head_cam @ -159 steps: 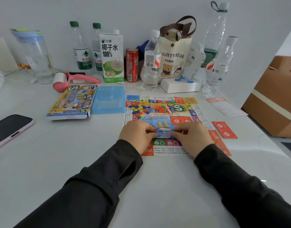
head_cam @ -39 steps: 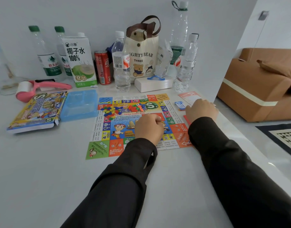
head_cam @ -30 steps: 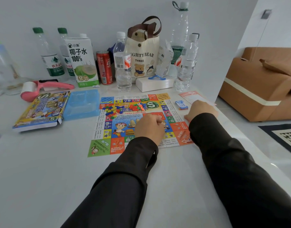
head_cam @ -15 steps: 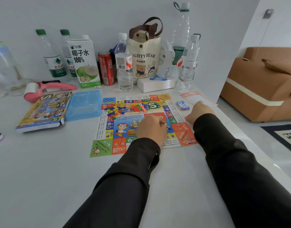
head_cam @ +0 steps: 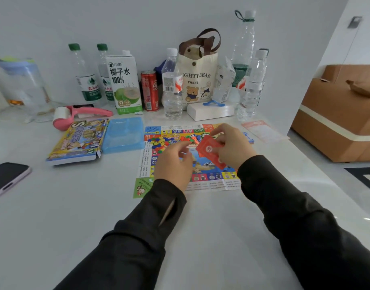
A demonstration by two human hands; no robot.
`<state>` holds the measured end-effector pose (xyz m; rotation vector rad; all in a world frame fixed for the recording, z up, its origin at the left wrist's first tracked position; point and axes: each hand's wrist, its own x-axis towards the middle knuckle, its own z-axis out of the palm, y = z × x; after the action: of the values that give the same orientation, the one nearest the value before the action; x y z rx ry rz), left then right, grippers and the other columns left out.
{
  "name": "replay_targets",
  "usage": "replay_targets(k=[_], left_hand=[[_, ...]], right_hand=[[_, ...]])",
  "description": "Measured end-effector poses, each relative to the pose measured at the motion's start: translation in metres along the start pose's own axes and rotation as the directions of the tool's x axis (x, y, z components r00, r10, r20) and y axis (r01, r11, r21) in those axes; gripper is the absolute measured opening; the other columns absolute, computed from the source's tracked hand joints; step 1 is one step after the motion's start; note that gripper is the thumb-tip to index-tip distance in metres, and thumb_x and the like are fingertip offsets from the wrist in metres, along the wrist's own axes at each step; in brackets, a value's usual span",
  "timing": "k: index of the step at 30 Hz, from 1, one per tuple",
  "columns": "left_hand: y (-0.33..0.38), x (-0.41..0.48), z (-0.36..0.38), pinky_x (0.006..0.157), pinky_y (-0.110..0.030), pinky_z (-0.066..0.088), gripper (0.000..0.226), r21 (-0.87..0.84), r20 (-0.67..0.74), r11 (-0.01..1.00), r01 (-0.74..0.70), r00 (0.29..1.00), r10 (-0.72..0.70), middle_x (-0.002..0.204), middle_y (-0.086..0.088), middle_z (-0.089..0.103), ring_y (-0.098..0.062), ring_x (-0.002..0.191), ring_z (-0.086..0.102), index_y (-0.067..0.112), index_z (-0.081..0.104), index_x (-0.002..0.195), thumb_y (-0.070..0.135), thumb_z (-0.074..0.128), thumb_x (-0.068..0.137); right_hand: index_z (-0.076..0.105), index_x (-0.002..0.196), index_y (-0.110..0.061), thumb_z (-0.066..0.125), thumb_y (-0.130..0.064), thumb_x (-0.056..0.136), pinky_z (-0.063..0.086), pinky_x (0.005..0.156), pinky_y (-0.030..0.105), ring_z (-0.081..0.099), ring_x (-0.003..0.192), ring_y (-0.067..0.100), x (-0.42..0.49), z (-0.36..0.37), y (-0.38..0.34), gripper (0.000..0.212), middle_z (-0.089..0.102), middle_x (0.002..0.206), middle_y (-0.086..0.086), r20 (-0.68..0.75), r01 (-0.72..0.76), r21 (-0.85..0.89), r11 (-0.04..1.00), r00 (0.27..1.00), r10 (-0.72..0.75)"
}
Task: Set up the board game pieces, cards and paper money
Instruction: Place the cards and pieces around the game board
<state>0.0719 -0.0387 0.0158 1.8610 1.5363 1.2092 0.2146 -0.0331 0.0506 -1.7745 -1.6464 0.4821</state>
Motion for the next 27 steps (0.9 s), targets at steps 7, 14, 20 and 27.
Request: replay_targets(k=[7,14,20,27], left_hand=[[-0.025,0.001,-0.023,0.063,0.003,0.034,0.016,0.050,0.070,0.997,-0.055,0.996,0.051,0.092,0.011,0.058,0.002,0.076,0.049,0.016,0.068,0.101,0.021,0.060,0.088],[-0.029,0.000,-0.029,0.065,-0.004,0.036,0.018,0.095,0.076,0.990,-0.099,0.993,0.092,0.084,0.011,0.059,-0.002,0.072,0.050,0.014,0.070,0.096,0.027,0.063,0.086],[-0.035,0.000,-0.029,0.063,-0.004,0.036,0.018,0.030,0.066,0.999,0.038,0.997,-0.040,0.083,0.010,0.057,-0.005,0.075,0.054,0.013,0.070,0.096,0.026,0.064,0.086],[-0.038,-0.001,-0.029,0.068,-0.011,0.044,0.014,0.016,0.057,1.000,0.025,0.998,-0.026,0.084,0.006,0.065,-0.005,0.072,0.057,0.014,0.071,0.093,0.024,0.064,0.085]], right_hand=[[0.051,0.091,-0.023,0.067,-0.007,0.082,0.049,0.055,0.018,0.061,0.082,0.013,-0.019,0.019,-0.013,0.025,0.063,0.092,-0.003,0.134,0.080,0.024,0.996,0.987,-0.083],[0.059,0.095,-0.014,0.062,-0.003,0.084,0.042,0.062,0.003,0.057,0.078,0.006,-0.029,0.030,-0.022,0.016,0.061,0.083,-0.005,0.054,0.290,-0.085,0.953,0.957,-0.286],[0.058,0.113,-0.019,0.060,-0.013,0.088,0.038,0.077,0.013,0.049,0.093,0.008,-0.027,0.042,-0.007,0.025,0.058,0.108,-0.001,-0.011,0.172,-0.078,0.982,0.985,-0.173],[0.060,0.113,-0.020,0.059,-0.024,0.090,0.033,0.062,0.010,0.045,0.081,0.007,-0.021,0.045,0.002,0.024,0.055,0.094,-0.006,-0.015,0.037,-0.081,0.996,0.999,-0.038]])
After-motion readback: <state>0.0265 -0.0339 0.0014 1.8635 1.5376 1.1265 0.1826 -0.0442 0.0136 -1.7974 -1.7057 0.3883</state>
